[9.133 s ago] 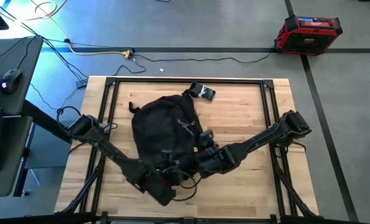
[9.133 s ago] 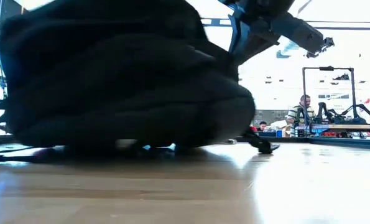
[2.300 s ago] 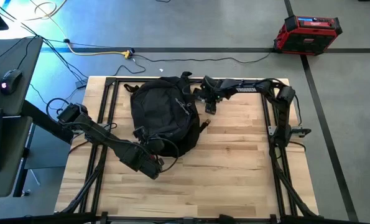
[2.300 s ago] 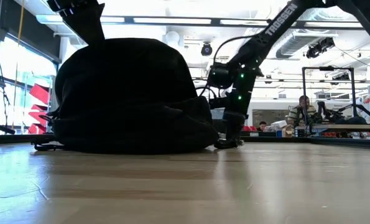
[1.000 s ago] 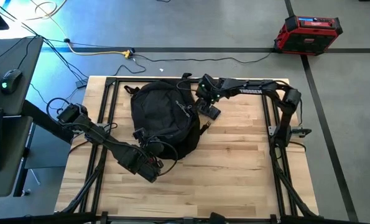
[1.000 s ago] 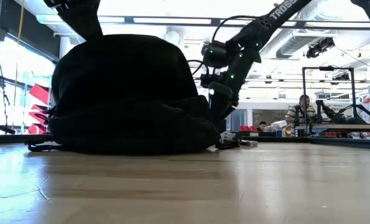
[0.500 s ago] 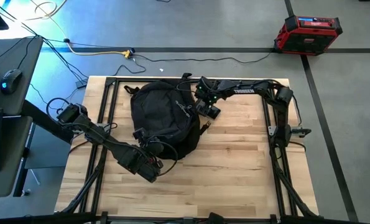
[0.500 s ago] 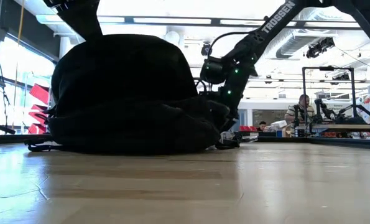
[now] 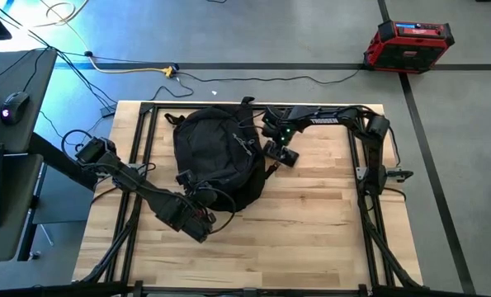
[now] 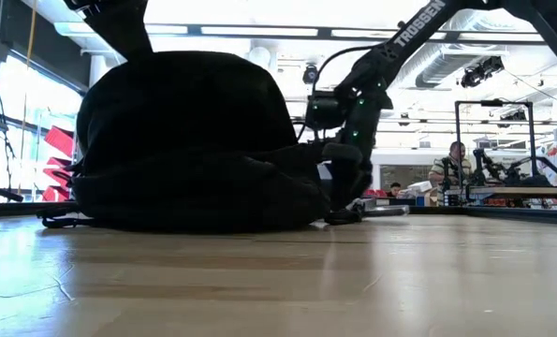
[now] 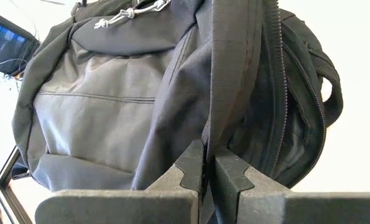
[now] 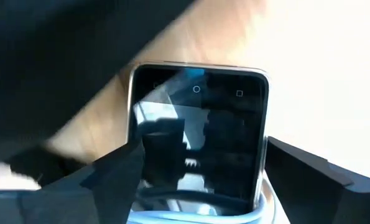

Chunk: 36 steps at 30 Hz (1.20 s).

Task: Unpack backpack
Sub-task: Put the cellphone into the backpack

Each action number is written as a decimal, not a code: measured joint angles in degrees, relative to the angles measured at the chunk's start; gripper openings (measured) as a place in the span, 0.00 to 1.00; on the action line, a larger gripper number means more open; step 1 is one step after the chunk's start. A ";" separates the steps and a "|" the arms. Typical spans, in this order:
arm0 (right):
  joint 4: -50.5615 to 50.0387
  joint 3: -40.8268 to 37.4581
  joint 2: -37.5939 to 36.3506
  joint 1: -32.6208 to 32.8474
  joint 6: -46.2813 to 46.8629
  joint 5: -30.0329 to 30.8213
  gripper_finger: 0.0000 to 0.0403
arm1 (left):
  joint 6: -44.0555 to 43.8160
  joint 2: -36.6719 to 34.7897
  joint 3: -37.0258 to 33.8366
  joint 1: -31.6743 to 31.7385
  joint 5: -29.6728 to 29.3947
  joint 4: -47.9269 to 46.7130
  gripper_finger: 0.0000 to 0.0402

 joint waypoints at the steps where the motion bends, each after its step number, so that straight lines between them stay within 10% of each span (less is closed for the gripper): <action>1: -0.50 0.00 0.00 0.00 -0.02 0.12 0.72 | 0.01 0.00 0.00 0.02 0.00 0.00 0.00; 20: -3.33 -0.30 -7.42 -3.44 -0.96 -7.28 0.20 | -0.79 0.00 0.00 -0.10 -1.22 -0.17 0.00; 28: -7.95 -0.44 -16.06 -2.05 -0.88 -7.41 0.30 | -1.42 -0.01 0.00 -0.44 -1.23 -0.15 0.00; 36: -12.35 -0.44 -15.03 6.45 -1.95 -7.51 0.70 | -1.46 -0.02 0.00 -0.99 -1.18 -0.22 0.00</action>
